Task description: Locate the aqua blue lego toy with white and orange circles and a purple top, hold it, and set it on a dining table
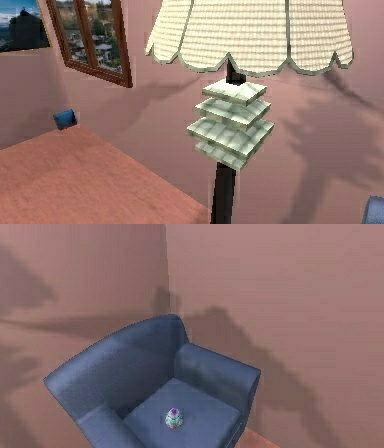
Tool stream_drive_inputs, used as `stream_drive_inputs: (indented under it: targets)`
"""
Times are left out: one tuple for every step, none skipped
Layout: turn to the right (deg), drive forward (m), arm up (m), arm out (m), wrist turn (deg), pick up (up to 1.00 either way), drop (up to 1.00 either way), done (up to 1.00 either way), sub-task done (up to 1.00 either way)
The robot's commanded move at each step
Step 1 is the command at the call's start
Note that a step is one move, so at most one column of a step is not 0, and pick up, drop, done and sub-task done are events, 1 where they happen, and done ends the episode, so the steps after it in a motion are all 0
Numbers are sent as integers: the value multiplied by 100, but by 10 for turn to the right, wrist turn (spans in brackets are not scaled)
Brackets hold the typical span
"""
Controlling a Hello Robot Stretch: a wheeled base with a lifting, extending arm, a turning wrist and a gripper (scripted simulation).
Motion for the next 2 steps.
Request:
stream_drive_inputs:
  targets:
    - [0, 0, 6, 0, 0, 0, 0, 0, 0]
    - [0, 0, 0, 36, 0, 0, 0, 0, 0]
